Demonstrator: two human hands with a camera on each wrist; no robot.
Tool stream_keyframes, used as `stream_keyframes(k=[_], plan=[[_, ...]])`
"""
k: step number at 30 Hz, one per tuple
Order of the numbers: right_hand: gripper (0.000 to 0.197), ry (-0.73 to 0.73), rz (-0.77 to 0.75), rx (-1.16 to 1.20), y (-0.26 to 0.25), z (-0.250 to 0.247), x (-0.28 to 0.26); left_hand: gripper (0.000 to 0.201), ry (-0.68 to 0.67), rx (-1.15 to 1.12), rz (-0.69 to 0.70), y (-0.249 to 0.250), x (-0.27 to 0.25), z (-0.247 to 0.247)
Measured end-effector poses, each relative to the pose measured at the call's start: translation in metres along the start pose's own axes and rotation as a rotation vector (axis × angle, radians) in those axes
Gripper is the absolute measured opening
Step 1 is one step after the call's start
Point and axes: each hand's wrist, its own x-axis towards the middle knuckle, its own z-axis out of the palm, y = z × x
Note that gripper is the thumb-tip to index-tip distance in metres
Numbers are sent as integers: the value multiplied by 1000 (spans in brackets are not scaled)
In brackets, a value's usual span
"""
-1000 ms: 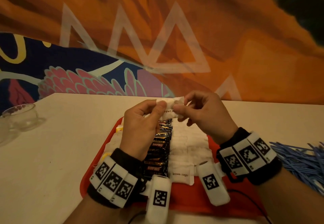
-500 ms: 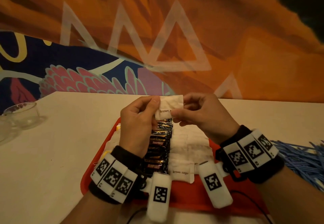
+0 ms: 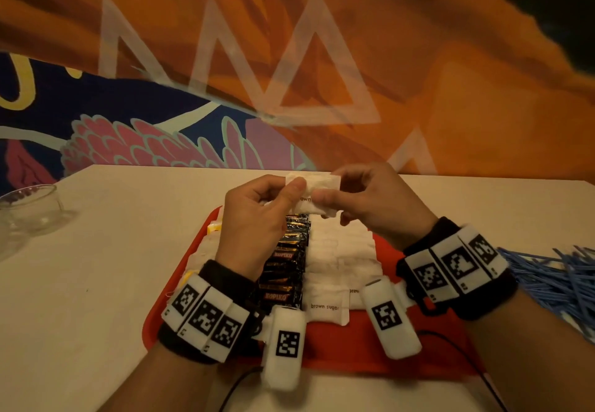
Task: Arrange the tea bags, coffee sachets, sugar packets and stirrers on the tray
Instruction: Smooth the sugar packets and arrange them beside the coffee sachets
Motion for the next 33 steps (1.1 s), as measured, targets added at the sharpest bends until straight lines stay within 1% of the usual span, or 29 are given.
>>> stream_keyframes(k=[2,4,6,8,10,11,13,17,18,19,22,25,28,30,32,33], plan=[[12,-14,21,-45,-4,-5,-1,15,-11,9,-13,0,-1,0],[11,-61,100,-87,-6,-14,-4,20,6,-27,-56,0,-1,1],[12,-152,218,-147,-2,-23,-10,22,33,-95,-125,-2,1,0],[12,-250,346,-274,7,-27,-21,22,44,-150,-180,-3,3,-2],[11,-330,470,-408,18,-29,-32,21,38,-161,-208,-3,4,-2],[11,-357,526,-434,22,-29,-38,20,33,-162,-214,-3,4,-1],[12,-380,605,-436,28,-29,-46,20,29,-167,-223,-3,3,0],[14,-351,654,-474,30,-25,-50,22,24,-175,-228,-3,3,1],[15,-358,658,-518,29,-23,-49,23,22,-172,-232,-3,3,0],[17,-382,648,-614,28,-22,-48,22,20,-168,-237,-3,3,0],[30,-461,553,-995,25,-17,-46,21,16,-156,-253,-4,3,-1],[40,-459,483,-1157,25,-14,-45,20,14,-158,-268,-5,4,-2],[46,-371,385,-1192,21,-16,-43,21,9,-176,-284,-4,4,-3],[38,-317,270,-1107,17,-15,-42,22,5,-181,-293,-3,4,-4],[25,-356,203,-1038,16,-11,-44,24,4,-186,-297,-2,4,-4],[18,-405,210,-1027,17,-8,-45,24,1,-186,-299,-2,4,-3]])
